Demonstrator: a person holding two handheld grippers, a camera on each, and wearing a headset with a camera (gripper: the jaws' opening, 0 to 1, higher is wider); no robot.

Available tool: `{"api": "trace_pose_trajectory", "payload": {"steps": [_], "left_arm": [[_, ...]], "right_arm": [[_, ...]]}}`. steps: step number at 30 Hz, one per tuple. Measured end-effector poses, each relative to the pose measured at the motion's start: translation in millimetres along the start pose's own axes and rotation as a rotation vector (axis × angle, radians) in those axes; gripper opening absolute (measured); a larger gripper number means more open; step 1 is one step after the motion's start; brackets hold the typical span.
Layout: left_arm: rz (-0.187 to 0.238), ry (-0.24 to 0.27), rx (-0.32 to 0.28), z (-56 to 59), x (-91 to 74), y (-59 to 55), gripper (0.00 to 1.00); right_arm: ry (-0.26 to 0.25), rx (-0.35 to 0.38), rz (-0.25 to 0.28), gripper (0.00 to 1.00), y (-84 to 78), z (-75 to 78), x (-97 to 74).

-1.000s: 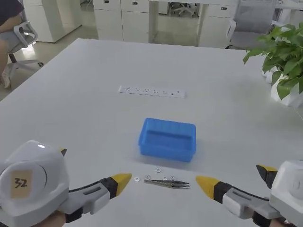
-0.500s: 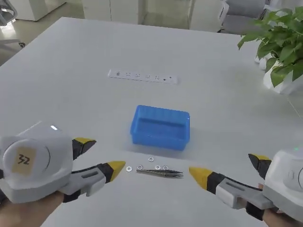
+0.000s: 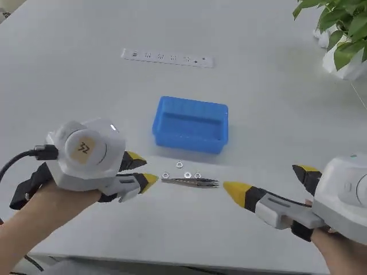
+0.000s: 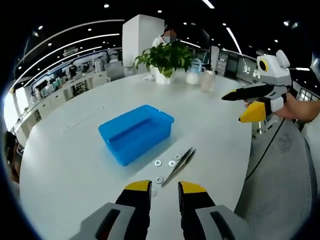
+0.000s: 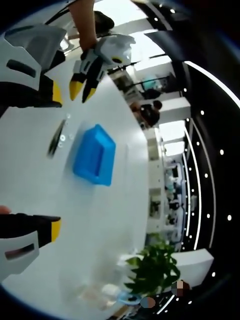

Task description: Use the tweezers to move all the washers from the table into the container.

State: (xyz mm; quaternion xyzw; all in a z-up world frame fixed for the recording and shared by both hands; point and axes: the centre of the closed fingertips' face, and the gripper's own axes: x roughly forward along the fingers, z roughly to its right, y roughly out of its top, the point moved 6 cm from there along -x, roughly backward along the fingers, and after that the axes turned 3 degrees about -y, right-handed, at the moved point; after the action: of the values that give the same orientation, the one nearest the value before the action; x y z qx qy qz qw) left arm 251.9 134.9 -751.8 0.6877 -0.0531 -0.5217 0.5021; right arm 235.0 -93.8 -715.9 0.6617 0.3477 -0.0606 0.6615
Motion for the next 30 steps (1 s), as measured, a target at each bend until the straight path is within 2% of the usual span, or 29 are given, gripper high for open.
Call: {"api": "trace_pose_trajectory", "payload": {"steps": [6,14,23,29,30], "left_arm": [[-0.060,-0.041,0.062,-4.8,23.5,-4.6,0.15],[-0.153,-0.101,0.150,-8.4,48.4,-10.2,0.10],[-0.209,-0.151,0.201,-13.4,62.7,-16.7,0.07],[-0.251,-0.197,0.259,-10.3,67.0,-22.1,0.03],[-0.241,-0.199,0.269,-10.8,66.9,-20.7,0.02]], "right_arm": [[0.013,0.020,-0.002,0.87,0.1,3.3,2.7],[0.013,0.015,-0.035,0.86,-7.2,5.7,8.1],[0.004,0.018,-0.034,0.85,-5.3,10.4,7.3],[0.005,0.012,-0.039,0.84,-5.2,8.2,7.7],[0.008,0.011,-0.040,0.84,-5.1,7.2,7.8]]}}
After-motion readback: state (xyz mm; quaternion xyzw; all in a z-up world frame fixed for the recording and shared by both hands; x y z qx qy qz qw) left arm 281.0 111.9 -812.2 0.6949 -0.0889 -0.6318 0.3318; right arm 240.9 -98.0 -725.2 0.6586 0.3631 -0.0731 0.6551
